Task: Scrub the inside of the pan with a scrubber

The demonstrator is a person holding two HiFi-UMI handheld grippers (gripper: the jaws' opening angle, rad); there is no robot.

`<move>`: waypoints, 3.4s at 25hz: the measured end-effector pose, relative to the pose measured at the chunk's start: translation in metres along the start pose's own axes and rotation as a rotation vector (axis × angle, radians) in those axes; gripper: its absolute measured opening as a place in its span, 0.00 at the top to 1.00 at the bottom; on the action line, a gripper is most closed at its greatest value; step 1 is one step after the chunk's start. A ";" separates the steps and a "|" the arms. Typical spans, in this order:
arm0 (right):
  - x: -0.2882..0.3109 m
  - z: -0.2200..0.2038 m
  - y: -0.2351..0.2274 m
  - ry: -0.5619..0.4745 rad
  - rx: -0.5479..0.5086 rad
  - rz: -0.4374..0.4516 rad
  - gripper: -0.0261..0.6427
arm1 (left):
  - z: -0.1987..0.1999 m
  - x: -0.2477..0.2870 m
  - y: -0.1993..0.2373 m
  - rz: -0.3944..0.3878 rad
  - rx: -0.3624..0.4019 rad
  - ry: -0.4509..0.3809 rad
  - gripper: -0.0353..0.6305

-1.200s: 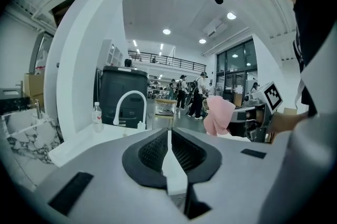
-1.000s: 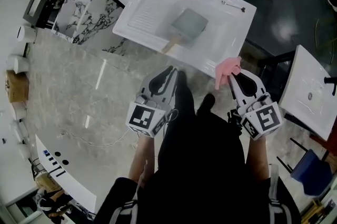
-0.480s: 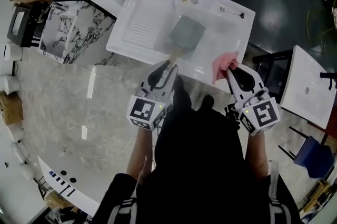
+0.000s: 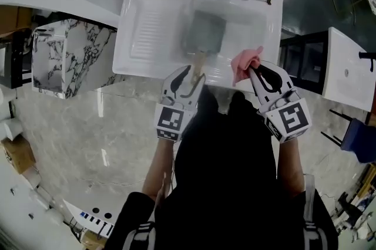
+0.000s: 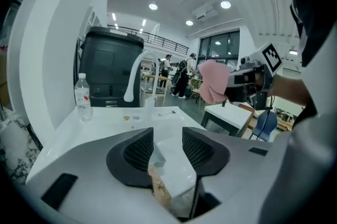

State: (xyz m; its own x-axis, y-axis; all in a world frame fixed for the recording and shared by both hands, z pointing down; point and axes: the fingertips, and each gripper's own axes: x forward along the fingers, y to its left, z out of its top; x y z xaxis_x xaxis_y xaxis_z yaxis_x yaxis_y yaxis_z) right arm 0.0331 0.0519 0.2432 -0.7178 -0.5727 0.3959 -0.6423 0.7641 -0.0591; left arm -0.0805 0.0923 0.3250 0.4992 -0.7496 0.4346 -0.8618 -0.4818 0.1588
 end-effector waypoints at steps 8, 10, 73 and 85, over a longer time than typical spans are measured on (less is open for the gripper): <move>0.037 -0.041 0.002 0.132 0.030 0.000 0.90 | -0.068 0.036 0.010 -0.042 0.028 0.159 0.64; 0.050 -0.048 -0.004 0.119 0.036 0.001 0.90 | -0.085 0.049 0.013 -0.027 0.049 0.198 0.63; 0.316 -0.263 0.039 0.541 -0.312 0.900 0.91 | -0.164 0.089 0.031 0.084 -0.008 0.508 0.71; 0.375 -0.276 -0.031 0.500 -0.350 0.425 0.90 | -0.163 0.089 0.032 0.087 -0.003 0.511 0.71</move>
State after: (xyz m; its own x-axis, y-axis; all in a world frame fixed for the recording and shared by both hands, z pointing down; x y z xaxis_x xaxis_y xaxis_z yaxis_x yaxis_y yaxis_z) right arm -0.1424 -0.1049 0.6464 -0.6236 -0.0669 0.7789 -0.1529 0.9875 -0.0376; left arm -0.0780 0.0843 0.5127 0.3184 -0.4696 0.8235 -0.8988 -0.4256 0.1048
